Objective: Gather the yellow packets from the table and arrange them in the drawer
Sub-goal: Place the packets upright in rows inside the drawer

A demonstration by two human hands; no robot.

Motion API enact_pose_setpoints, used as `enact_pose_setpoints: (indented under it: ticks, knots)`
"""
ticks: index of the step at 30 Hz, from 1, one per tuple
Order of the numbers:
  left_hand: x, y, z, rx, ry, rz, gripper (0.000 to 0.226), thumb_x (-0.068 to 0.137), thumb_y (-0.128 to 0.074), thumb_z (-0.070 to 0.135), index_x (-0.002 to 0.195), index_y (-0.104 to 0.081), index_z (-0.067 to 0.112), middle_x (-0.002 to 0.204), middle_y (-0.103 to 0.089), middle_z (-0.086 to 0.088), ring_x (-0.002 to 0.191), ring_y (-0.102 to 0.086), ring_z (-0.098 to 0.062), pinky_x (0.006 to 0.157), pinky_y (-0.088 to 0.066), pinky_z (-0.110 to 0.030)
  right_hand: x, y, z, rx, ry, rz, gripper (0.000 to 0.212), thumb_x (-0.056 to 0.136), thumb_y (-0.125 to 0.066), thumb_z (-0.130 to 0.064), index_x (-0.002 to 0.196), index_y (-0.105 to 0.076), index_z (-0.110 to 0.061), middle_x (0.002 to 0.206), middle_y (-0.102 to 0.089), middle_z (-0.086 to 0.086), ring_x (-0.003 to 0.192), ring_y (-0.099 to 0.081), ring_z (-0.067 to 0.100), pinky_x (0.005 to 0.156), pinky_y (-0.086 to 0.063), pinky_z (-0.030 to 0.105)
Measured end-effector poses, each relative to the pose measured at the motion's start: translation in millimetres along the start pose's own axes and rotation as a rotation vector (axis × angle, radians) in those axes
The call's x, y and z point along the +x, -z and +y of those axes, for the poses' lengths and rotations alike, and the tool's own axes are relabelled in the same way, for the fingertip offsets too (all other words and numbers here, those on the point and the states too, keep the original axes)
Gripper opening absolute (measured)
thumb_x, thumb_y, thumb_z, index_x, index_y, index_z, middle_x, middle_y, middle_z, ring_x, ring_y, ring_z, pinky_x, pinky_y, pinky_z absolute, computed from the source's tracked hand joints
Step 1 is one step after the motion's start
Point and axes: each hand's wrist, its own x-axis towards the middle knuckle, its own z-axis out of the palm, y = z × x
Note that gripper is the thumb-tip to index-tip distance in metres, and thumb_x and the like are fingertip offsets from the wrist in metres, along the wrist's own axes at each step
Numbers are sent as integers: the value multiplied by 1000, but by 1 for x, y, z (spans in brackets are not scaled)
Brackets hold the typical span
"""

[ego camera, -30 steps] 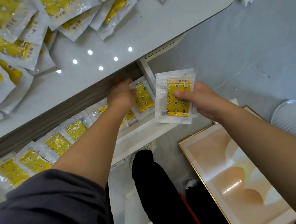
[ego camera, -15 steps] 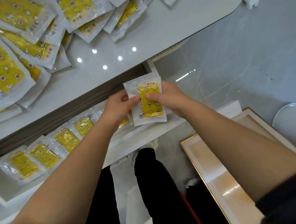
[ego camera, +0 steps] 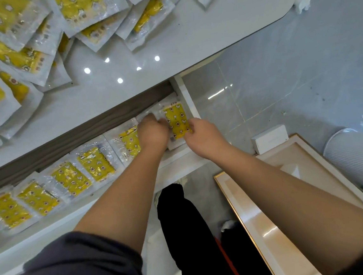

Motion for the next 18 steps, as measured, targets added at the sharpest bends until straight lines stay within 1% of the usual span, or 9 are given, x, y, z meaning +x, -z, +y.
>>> enact_pose_setpoints:
  ticks: [2, 4, 5, 6, 8, 10, 13, 16, 18]
  knots:
    - [1, 5, 0, 169, -59, -55, 31, 97, -45, 24, 112, -58, 0, 115, -61, -22, 108, -57, -36, 77, -41, -32, -1, -3, -3, -10, 3, -20, 30, 94, -47, -12, 122, -56, -6, 119, -63, 13, 107, -59, 29, 80, -43, 28]
    - [5, 8, -4, 262, -76, -128, 34, 98, -44, 26, 113, -58, -1, 112, -64, -21, 105, -60, -36, 79, -44, -31, 2, -6, -6, -36, 4, -31, 35, 94, -48, -13, 128, -52, -6, 127, -59, 12, 114, -56, 29, 88, -44, 30]
    - [7, 10, -7, 272, -65, -164, 36, 98, -43, 28, 110, -60, -1, 104, -67, -20, 98, -64, -34, 81, -49, -30, 4, -8, -9, -49, 6, -35, 36, 94, -48, -13, 130, -51, -6, 129, -58, 12, 117, -55, 29, 92, -45, 33]
    - [9, 12, -9, 258, -45, -196, 37, 98, -42, 31, 105, -63, 0, 94, -70, -17, 89, -68, -32, 82, -53, -32, 6, -10, -10, -61, 5, -39, 37, 94, -48, -12, 130, -51, -7, 130, -57, 12, 118, -54, 29, 94, -45, 35]
    - [10, 15, -13, 200, -5, -245, 40, 98, -42, 34, 89, -65, 3, 76, -72, -13, 72, -70, -28, 78, -58, -39, 9, -15, -12, -88, -5, -49, 36, 94, -49, -13, 130, -51, -6, 129, -57, 12, 118, -54, 30, 95, -46, 37]
    - [5, 20, -15, 203, 1, -261, 43, 99, -39, 38, 83, -63, 5, 69, -71, -11, 62, -70, -26, 74, -59, -38, 10, -17, -13, -102, -20, -55, 36, 94, -50, -14, 130, -51, -6, 129, -57, 13, 117, -54, 30, 95, -47, 38]
    - [-12, 41, -16, 225, -10, -277, 40, 98, -35, 36, 90, -61, 6, 72, -71, -11, 58, -70, -25, 71, -60, -38, 4, -13, -19, -108, -18, -47, 36, 94, -50, -14, 130, -51, -7, 128, -58, 13, 116, -55, 30, 94, -47, 37]
    - [-34, 72, -10, 228, -118, -252, 28, 94, -39, 26, 88, -61, 9, 78, -71, -10, 62, -70, -23, 69, -60, -41, -12, -2, -31, -51, 12, -12, 40, 94, -48, -11, 135, -49, -10, 131, -57, 10, 117, -56, 27, 94, -46, 34]
    - [-51, 95, -4, 195, -199, -220, 22, 93, -42, 24, 90, -61, 12, 80, -70, -7, 66, -69, -22, 71, -59, -41, -28, 6, -43, 35, 50, 38, 39, 95, -47, -10, 133, -52, -14, 130, -59, 6, 116, -57, 23, 96, -48, 33]
